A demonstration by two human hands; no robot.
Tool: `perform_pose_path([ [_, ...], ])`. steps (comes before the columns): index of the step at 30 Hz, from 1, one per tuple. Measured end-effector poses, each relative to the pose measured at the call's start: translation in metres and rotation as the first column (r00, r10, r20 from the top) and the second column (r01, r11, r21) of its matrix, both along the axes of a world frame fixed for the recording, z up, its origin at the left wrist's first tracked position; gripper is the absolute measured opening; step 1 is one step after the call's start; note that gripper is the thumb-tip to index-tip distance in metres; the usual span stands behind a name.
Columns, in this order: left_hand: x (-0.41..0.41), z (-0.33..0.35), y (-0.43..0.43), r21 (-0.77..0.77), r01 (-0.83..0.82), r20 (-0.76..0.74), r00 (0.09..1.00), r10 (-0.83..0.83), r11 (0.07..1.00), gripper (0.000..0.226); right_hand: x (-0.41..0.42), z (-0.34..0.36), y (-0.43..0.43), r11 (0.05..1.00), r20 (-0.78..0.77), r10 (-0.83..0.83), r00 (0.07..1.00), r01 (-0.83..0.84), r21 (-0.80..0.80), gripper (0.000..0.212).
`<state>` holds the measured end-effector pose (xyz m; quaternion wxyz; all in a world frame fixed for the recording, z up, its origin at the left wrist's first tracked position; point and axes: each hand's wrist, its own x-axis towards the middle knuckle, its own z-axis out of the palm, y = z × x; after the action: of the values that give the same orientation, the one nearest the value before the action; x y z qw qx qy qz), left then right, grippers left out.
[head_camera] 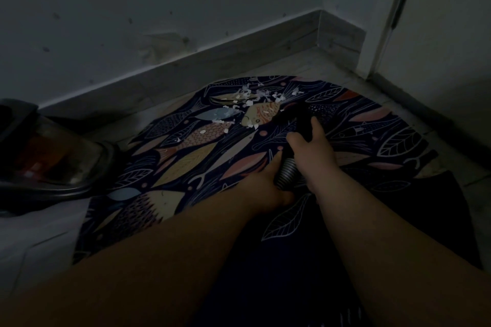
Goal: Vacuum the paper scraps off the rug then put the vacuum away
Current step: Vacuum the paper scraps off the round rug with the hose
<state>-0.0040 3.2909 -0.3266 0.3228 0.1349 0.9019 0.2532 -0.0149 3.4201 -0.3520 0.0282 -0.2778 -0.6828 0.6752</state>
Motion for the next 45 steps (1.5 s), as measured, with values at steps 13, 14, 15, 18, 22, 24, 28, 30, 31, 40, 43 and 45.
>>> perform_pose_path([
  [13,0.008,0.014,-0.031,0.045,-0.148,0.144,0.98,0.14,0.988,0.098,-0.005,0.009,-0.032,0.997,0.027,0.073,0.997,-0.072,-0.026,0.071],
  [14,0.009,0.015,-0.034,0.051,-0.156,0.144,0.979,0.147,0.986,0.098,-0.005,0.009,-0.035,0.996,0.028,0.08,0.996,-0.079,-0.028,0.071],
  [15,0.01,0.015,-0.036,0.057,-0.162,0.144,0.978,0.152,0.985,0.096,-0.005,0.009,-0.038,0.996,0.026,0.086,0.996,-0.086,-0.03,0.071],
  [18,0.012,0.016,-0.043,0.061,-0.173,0.139,0.977,0.163,0.983,0.093,-0.004,0.01,-0.046,0.995,0.02,0.102,0.995,-0.101,-0.024,0.07],
  [22,0.015,0.019,-0.054,0.067,-0.189,0.143,0.974,0.178,0.98,0.095,-0.005,0.011,-0.057,0.992,0.023,0.125,0.992,-0.124,-0.025,0.07],
  [24,0.016,0.021,-0.059,0.065,-0.18,0.115,0.978,0.172,0.982,0.093,-0.005,0.011,-0.063,0.989,0.025,0.144,0.989,-0.143,-0.02,0.071],
  [28,0.02,0.026,-0.068,0.041,-0.197,0.087,0.977,0.193,0.98,0.091,-0.007,0.011,-0.076,0.984,0.023,0.171,0.985,-0.17,-0.045,0.072],
  [30,0.021,0.026,-0.074,0.009,-0.21,0.098,0.973,0.208,0.978,0.092,-0.008,0.01,-0.083,0.981,0.024,0.187,0.982,-0.186,-0.048,0.072],
  [31,0.021,0.026,-0.078,-0.003,-0.212,0.098,0.973,0.211,0.977,0.092,-0.008,0.01,-0.087,0.98,0.027,0.197,0.98,-0.196,-0.042,0.072],
  [40,0.025,0.027,-0.092,-0.092,-0.166,0.06,0.983,0.172,0.982,0.094,-0.006,0.009,-0.103,0.978,0.051,0.204,0.978,-0.202,-0.047,0.071],
  [43,0.028,0.028,-0.088,-0.083,-0.144,0.057,0.987,0.149,0.986,0.094,-0.003,0.009,-0.098,0.979,0.056,0.201,0.978,-0.199,-0.035,0.07],
  [45,0.031,0.03,-0.084,-0.058,-0.138,0.064,0.988,0.142,0.989,0.094,-0.002,0.011,-0.093,0.979,0.063,0.206,0.977,-0.206,-0.008,0.069],
])
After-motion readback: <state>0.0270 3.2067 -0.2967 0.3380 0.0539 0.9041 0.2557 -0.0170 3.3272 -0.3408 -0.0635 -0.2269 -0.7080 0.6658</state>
